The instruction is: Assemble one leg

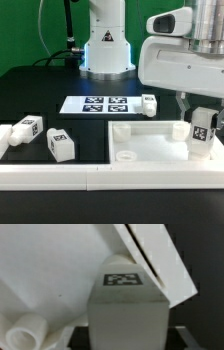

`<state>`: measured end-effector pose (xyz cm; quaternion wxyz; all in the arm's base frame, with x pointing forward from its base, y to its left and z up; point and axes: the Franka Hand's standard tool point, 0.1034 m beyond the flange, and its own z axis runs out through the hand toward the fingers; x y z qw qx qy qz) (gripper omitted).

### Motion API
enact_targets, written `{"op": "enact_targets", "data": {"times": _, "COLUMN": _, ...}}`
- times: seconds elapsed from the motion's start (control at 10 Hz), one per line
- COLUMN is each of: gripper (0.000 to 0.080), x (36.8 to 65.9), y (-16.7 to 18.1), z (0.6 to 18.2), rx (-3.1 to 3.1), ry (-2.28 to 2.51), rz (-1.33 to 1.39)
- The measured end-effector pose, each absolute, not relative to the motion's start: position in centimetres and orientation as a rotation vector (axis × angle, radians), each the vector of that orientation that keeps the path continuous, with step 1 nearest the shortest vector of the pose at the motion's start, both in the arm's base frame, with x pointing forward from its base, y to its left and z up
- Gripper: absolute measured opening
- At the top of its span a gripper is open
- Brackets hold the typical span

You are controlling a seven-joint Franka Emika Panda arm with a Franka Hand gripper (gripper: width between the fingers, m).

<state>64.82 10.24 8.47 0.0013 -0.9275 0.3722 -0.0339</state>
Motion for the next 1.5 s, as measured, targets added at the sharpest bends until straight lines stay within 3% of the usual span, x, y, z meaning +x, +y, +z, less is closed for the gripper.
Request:
{"op": "enact_targets", "data": {"times": 0.4, "gripper": 0.0285, "x": 64.4, "y": 10.3, "z": 8.3, "rx": -2.322, "ry": 2.047, "rz": -0.059}}
{"op": "enact_targets", "data": {"times": 0.8, "gripper": 0.0285, "x": 64.2, "y": 10.2, "z": 8.3, "rx": -2.197, "ry": 2.178, "rz": -0.064}}
{"op": "enact_targets", "data": {"times": 0.9, "gripper": 0.0460, "x": 64.1, "y": 10.2, "z": 8.2, "rx": -2.229, "ry": 2.150, "rz": -0.064}}
{"op": "enact_targets", "data": {"times": 1.0, "gripper": 0.0581, "x": 64.0, "y": 10.2, "z": 8.2, "rx": -2.362, "ry": 2.021, "rz": -0.051}}
{"op": "enact_targets", "data": {"times": 1.1, "gripper": 0.0581, "x": 64.0, "y": 10.1, "z": 8.3, "rx": -2.489, "ry": 1.870, "rz": -0.059}}
{"op": "enact_targets", "data": {"times": 1.2, "gripper": 0.0637, "x": 64.0, "y": 10.3, "z": 8.3, "rx": -2.572, "ry": 1.755, "rz": -0.064}}
{"op": "enact_targets", "data": {"times": 1.5, "gripper": 0.0646, "x": 63.9, "y": 10.9, "z": 8.1, "rx": -2.801, "ry": 1.373, "rz": -0.068}}
